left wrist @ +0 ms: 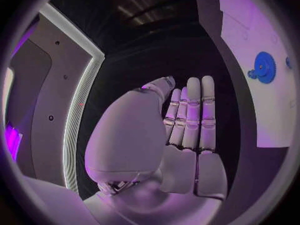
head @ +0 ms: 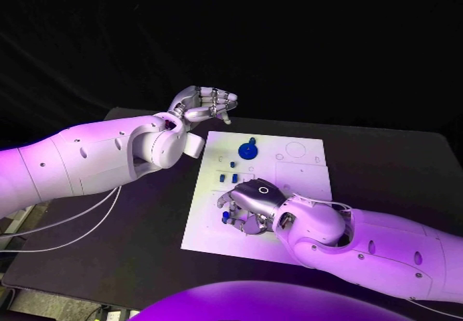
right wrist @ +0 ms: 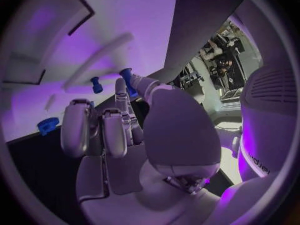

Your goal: Assemble the parts on the task board

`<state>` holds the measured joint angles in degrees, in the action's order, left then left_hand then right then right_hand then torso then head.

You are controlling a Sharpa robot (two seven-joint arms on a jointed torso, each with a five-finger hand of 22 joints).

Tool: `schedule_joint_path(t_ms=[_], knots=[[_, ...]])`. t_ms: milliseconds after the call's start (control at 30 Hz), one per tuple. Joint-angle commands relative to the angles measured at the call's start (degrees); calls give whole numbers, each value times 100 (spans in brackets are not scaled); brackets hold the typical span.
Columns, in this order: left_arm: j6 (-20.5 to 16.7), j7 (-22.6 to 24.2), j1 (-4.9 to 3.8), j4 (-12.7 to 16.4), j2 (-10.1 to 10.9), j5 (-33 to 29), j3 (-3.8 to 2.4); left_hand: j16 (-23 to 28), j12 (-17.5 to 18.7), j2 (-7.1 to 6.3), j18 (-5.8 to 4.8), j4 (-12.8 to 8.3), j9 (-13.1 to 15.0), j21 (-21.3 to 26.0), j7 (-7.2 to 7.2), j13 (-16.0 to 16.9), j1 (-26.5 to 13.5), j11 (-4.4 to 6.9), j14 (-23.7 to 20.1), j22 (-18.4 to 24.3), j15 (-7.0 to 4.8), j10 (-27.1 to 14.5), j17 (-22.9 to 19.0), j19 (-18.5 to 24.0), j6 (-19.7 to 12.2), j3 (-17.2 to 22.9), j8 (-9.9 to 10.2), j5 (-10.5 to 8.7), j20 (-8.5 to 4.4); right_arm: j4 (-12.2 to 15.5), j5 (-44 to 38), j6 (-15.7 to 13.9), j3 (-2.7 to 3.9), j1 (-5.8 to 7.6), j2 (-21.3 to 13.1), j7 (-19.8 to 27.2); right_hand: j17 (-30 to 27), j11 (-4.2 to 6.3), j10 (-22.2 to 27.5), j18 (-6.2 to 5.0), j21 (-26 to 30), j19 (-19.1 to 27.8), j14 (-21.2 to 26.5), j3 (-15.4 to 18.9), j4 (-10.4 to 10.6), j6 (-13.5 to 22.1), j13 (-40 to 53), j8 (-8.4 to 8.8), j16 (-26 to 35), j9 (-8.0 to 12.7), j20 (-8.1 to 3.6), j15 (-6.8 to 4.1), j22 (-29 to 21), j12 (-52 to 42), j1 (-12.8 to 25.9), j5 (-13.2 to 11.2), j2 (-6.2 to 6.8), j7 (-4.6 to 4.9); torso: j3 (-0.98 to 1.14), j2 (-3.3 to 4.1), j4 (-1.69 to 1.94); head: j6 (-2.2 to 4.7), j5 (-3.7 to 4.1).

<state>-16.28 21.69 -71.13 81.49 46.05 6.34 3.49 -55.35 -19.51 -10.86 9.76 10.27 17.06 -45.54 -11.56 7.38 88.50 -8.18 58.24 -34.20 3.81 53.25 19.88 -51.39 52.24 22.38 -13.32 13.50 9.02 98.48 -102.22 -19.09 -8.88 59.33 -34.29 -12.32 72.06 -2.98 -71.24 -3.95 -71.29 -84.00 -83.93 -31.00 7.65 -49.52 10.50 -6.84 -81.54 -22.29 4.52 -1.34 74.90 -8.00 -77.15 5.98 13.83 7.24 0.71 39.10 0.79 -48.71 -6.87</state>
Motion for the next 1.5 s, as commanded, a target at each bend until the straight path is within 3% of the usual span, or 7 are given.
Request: schedule_joint_path(t_ms=[33, 300, 467, 567, 767, 1133, 1500], knots=[[99, 17, -6, 13, 7, -19, -2, 8, -35, -6, 61, -12, -9, -18, -14, -7, -48, -12, -46, -7, 2, -42, -8, 26, -42, 33, -20, 23, -5, 123, -82, -421, 1, -6, -101, -32, -11, 7, 49, 38, 33, -56, -260, 39, -20, 56, 20, 33, -25, 6, -12, -11, 890, -15, 36, 0, 58, -12, 3, -2, 0, -1, 10], [105, 5, -5, 18, 40, -19, 4, 8, -38, -11, 61, -24, -9, -23, -13, -10, -48, -14, -53, -13, 3, -61, -10, 33, -44, 41, -28, 22, -4, 687, 208, -808, 61, 111, -712, 20, 8, 55, 12, 47, -11, -75, -264, 239, -26, 259, 151, 120, -33, 13, -40, -49, 912, -161, 105, 116, 115, -65, -5, -9, -11, 32, 75], [113, 4, -5, 12, 46, -19, 14, 8, -38, -11, 61, -24, -9, -23, -13, -10, -48, -14, -53, -13, 3, -61, -10, 33, -44, 41, -28, 22, -4, 980, 1503, -935, 117, 341, -1385, 92, 65, -4, -327, 63, -49, -99, -282, 317, -6, -536, 472, -321, -66, -178, -31, -8, 936, -605, 108, 164, 1, 84, -12, -23, -16, 116, 245], [117, 12, -4, 10, 47, -19, 27, 8, -38, -11, 61, -24, -9, -23, -13, -10, -48, -14, -53, -13, 3, -61, -10, 33, -44, 41, -28, 22, -4, 1037, 2552, -756, 132, 519, -1872, 71, 149, 92, -567, 90, -236, -161, -307, 468, 126, -736, 899, -490, -120, -256, -45, -66, 1004, -1130, 315, 221, -30, -15, -27, -35, -40, 175, 395], [119, 28, 2, 54, 54, -20, 46, 8, -41, -11, 61, -29, -9, -27, -14, -12, -51, -15, -57, -17, 5, -72, -11, 38, -45, 46, -34, 22, -2, 1240, 3287, -553, 100, 632, -2705, -95, 888, 222, -937, 237, -1046, -388, -451, 1160, 568, -764, 5494, -1030, -497, -854, -176, -183, 1288, -5749, 812, 621, -117, -186, -40, -71, -95, 199, 691], [131, 30, 19, 84, 69, -23, 71, 8, -44, -11, 60, -28, -9, -28, -14, -12, -57, -15, -58, -19, 6, -74, -12, 41, -45, 47, -38, 21, -1, 1595, 2470, -678, 6, 308, -3404, -809, 1085, 182, -965, 260, -1176, -419, -476, 1513, 874, -546, 6324, -1097, -590, -1103, -138, -145, 1331, -6502, 848, 492, -168, -151, -57, -121, -223, 195, 924], [154, 21, 26, 99, 98, -24, 76, 6, -50, -10, 59, -25, -9, -29, -13, -12, -70, -16, -60, -21, 9, -77, -12, 47, -44, 49, -44, 19, 1, 1475, 1729, -796, -17, -96, -3202, -1219, 1069, 194, -936, 258, -1164, -414, -469, 1896, 908, -559, 6392, -1113, -585, -1185, -142, -154, 1328, -6510, 1081, 796, -204, -171, -63, -115, -219, 146, 908]])
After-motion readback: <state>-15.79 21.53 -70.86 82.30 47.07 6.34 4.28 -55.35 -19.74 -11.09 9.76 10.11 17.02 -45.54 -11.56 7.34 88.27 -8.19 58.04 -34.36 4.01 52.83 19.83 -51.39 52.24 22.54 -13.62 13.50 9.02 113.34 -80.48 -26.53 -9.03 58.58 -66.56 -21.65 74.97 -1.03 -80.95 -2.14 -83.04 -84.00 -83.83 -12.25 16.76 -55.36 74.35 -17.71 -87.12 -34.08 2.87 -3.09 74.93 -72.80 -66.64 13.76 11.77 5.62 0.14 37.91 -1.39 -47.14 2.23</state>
